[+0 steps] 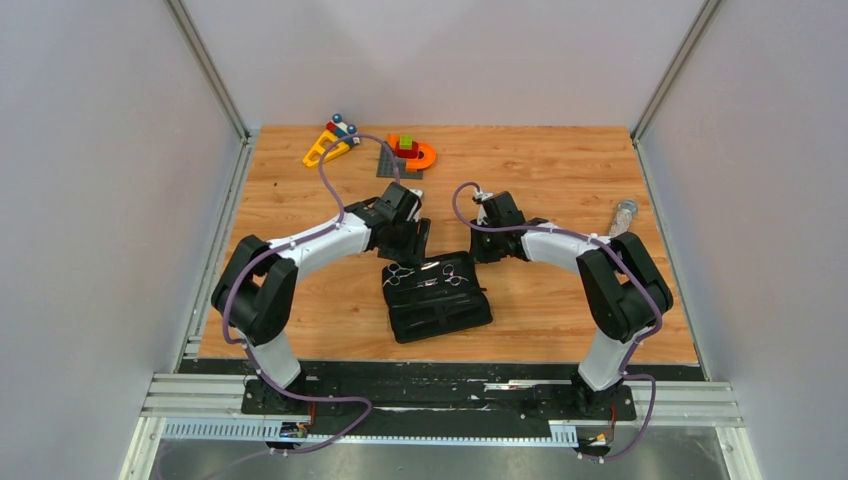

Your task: Sort the hair-cutting tools

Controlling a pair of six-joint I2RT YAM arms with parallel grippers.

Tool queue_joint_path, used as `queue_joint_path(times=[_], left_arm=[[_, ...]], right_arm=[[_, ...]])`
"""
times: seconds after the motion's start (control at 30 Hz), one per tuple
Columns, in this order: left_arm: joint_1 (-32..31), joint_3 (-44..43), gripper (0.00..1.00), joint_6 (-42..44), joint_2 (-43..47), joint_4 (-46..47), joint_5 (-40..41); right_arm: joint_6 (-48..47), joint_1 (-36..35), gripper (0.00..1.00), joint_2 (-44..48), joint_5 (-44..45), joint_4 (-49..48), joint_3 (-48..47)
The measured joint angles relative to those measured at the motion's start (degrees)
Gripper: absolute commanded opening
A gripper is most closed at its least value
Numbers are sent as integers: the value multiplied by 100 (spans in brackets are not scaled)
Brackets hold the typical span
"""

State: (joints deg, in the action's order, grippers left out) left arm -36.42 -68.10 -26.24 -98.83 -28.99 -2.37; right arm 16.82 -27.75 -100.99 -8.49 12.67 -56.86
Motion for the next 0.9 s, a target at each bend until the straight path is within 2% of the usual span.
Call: queue_joint_path(times=[0.13,0.4,0.9], left_arm=[[-24,26,69,-48,39,-2,127],[151,719,69,-374,730,-2,243],[205,787,69,-514,374,197,-166]], right_arm=[[-85,0,0,-11,-20,-4,-13],[-114,2,0,-72,-13,0,-83],[-35,4,0,-76,-15,0,-83]])
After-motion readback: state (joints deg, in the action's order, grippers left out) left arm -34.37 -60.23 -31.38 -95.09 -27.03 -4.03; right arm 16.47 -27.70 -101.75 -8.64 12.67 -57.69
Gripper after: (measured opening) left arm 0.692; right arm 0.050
